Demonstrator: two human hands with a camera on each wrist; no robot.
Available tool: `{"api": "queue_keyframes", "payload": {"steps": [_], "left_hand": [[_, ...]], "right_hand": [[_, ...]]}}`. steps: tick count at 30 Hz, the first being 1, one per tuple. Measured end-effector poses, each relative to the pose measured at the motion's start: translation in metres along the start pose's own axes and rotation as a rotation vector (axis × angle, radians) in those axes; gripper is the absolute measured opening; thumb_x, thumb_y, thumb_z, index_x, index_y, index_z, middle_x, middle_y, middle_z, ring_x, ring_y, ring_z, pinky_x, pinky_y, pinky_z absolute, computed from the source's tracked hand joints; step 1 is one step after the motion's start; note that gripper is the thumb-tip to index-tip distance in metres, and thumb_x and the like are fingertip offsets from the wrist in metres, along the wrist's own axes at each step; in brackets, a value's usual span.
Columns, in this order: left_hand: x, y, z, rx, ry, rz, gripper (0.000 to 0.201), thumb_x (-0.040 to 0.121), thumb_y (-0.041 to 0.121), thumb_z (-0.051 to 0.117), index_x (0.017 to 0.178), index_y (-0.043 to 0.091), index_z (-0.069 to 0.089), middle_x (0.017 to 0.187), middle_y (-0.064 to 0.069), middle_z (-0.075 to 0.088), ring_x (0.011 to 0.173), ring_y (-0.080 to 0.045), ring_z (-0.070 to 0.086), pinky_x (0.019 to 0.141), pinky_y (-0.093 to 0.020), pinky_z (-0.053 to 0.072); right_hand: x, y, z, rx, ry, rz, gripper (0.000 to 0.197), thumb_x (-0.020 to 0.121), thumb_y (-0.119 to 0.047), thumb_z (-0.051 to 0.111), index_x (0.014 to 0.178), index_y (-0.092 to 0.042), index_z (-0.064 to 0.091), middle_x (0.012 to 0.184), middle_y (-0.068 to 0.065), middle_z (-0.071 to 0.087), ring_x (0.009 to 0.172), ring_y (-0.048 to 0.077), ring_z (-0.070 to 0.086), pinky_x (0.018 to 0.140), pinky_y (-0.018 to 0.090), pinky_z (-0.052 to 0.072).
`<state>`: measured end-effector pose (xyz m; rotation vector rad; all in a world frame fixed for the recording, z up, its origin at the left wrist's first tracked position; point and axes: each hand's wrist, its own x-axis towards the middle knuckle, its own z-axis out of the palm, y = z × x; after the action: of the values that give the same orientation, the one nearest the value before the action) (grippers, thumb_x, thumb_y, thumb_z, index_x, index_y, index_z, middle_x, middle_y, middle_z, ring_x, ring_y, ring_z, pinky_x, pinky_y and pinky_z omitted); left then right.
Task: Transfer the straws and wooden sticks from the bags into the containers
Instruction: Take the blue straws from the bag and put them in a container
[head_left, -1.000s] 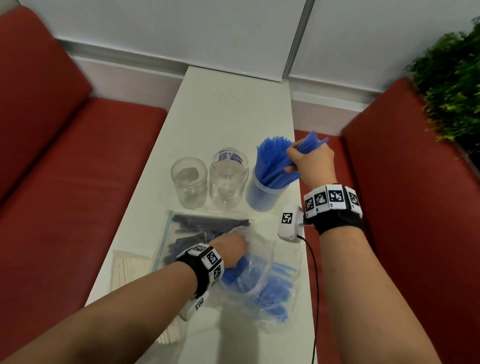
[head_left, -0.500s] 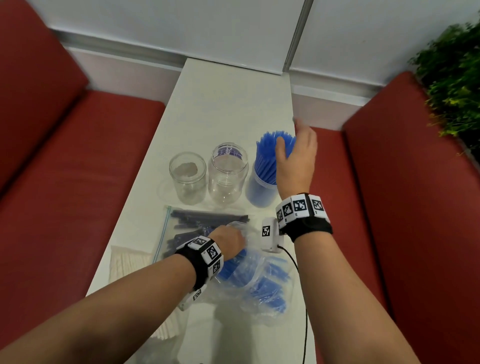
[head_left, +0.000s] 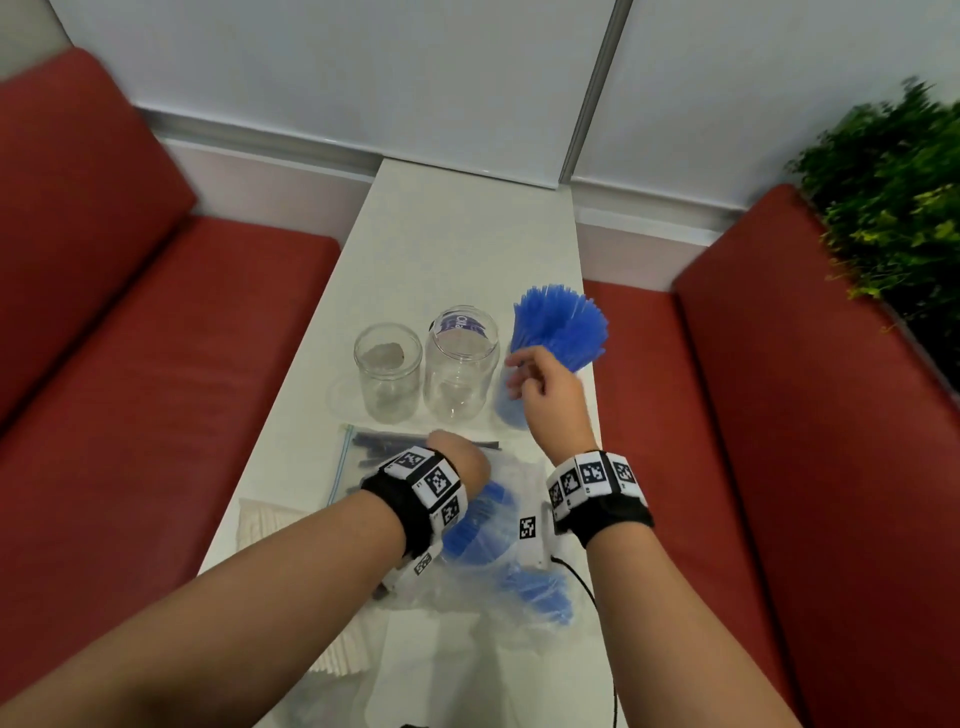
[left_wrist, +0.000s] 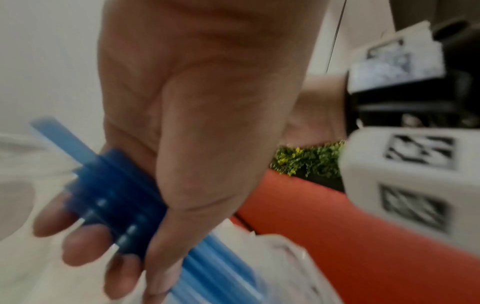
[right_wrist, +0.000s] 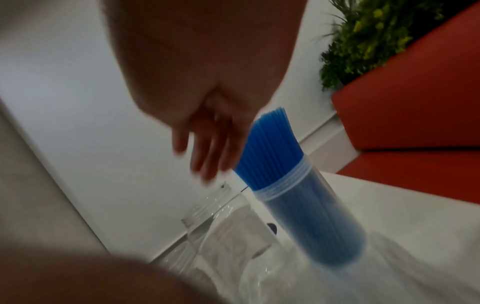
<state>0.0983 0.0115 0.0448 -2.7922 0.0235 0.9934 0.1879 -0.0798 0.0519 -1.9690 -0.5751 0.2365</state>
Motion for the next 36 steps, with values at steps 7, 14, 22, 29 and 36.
{"api": "queue_keyframes", "payload": {"steps": [7, 14, 22, 29, 36], "left_hand": [[-0.060, -0.003, -0.059, 0.046, 0.133, -0.047, 0.028, 0.100, 0.009, 0.043, 0.119, 0.004, 0.062, 0.126, -0.010, 0.061, 0.118, -0.028, 0.057, 0.101, -0.043, 0.044], [-0.121, -0.021, -0.126, -0.032, 0.492, -0.070, 0.032, 0.091, 0.037, 0.057, 0.068, 0.015, 0.051, 0.068, 0.005, 0.050, 0.057, -0.013, 0.047, 0.054, -0.028, 0.035], [-0.115, -0.031, -0.128, -0.403, 0.771, 0.219, 0.057, 0.094, 0.060, 0.043, 0.063, 0.015, 0.061, 0.058, 0.002, 0.056, 0.055, -0.014, 0.051, 0.055, -0.032, 0.037], [-0.092, -0.042, -0.101, -1.606, 1.027, 0.281, 0.051, 0.100, 0.056, 0.035, 0.107, 0.021, 0.070, 0.102, 0.006, 0.073, 0.099, -0.007, 0.068, 0.090, -0.031, 0.053], [-0.051, -0.024, -0.038, -1.854, 0.231, 0.173, 0.057, 0.100, 0.051, 0.039, 0.096, 0.001, 0.066, 0.086, -0.013, 0.072, 0.073, -0.032, 0.067, 0.070, -0.036, 0.052]], "right_hand": [[-0.059, 0.010, 0.027, -0.382, -0.658, 0.152, 0.017, 0.087, -0.009, 0.072, 0.102, -0.014, 0.064, 0.081, -0.009, 0.061, 0.076, 0.011, 0.056, 0.065, 0.006, 0.044], [-0.073, -0.044, 0.028, 0.203, -0.206, 0.036, 0.017, 0.091, -0.011, 0.063, 0.075, -0.018, 0.061, 0.059, -0.004, 0.058, 0.053, 0.005, 0.058, 0.058, 0.019, 0.048], [-0.055, -0.091, 0.026, 0.338, -0.162, 0.215, 0.040, 0.098, 0.001, 0.055, 0.064, -0.015, 0.041, 0.045, -0.005, 0.043, 0.043, 0.007, 0.040, 0.052, 0.024, 0.034], [-0.050, -0.093, -0.013, 0.615, -0.103, 0.096, 0.048, 0.097, -0.007, 0.063, 0.055, -0.022, 0.044, 0.049, -0.001, 0.034, 0.044, 0.014, 0.031, 0.049, 0.029, 0.032], [-0.032, -0.115, -0.039, 0.842, -0.036, -0.033, 0.052, 0.093, -0.019, 0.071, 0.057, -0.018, 0.033, 0.049, 0.001, 0.025, 0.045, 0.018, 0.024, 0.052, 0.034, 0.031]]}}
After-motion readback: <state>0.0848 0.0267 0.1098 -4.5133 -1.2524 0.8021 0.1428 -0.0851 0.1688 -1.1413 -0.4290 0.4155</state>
